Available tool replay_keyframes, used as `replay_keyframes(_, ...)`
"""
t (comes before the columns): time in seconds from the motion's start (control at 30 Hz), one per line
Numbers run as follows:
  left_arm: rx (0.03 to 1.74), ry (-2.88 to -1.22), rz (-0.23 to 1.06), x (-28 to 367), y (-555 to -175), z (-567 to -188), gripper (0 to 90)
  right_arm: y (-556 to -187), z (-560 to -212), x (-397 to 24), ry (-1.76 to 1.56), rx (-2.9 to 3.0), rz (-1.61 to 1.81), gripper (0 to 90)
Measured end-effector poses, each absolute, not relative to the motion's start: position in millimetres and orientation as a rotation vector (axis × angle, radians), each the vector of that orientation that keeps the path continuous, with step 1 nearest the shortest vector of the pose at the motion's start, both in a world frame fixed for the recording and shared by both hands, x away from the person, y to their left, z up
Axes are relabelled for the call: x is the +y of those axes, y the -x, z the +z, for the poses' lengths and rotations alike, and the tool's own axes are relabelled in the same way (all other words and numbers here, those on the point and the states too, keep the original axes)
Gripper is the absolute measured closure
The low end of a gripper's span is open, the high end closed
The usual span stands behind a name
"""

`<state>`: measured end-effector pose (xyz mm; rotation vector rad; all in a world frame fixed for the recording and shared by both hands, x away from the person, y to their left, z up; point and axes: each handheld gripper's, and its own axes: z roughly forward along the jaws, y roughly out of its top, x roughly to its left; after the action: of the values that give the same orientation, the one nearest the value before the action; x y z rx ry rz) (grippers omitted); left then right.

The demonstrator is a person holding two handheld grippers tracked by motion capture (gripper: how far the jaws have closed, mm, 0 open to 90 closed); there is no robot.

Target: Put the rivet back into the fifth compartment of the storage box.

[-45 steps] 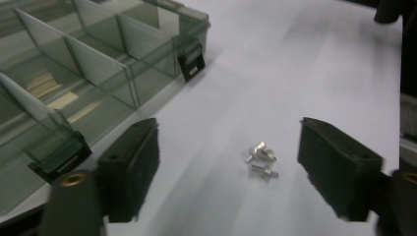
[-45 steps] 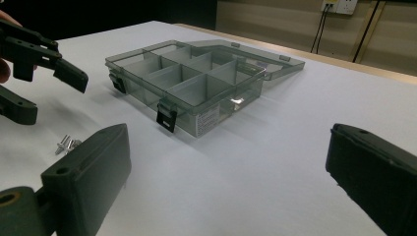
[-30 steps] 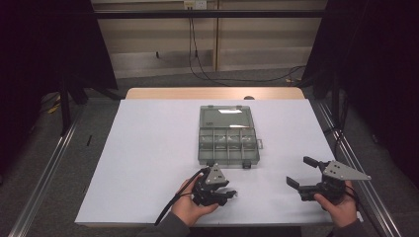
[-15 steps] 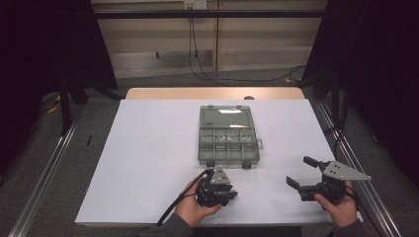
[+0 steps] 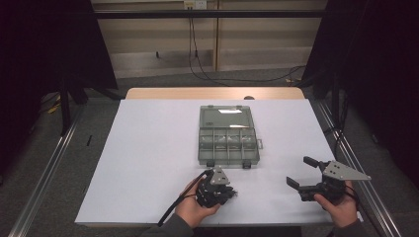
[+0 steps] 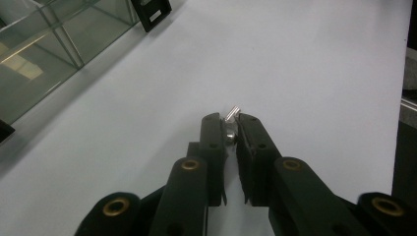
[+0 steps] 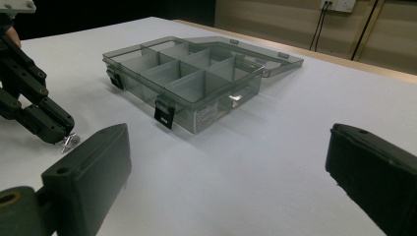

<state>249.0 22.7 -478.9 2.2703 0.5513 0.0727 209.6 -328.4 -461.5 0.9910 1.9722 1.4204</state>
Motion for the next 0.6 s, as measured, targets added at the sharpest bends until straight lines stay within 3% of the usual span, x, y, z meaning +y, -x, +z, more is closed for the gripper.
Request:
replay_keyframes(0.37,0.564,-2.238,0.058,25.4,-251.1,-479.7,90.0,-209.7,-461.3,-328.2,-0.987,1.973,1.42,2.6)
replay_keyframes(0.6,0.584,-2.177,0.073,30.8,-256.1,-474.1,82.9,-209.4,-461.6,-328.3,-0.995,1.975,1.413,2.6)
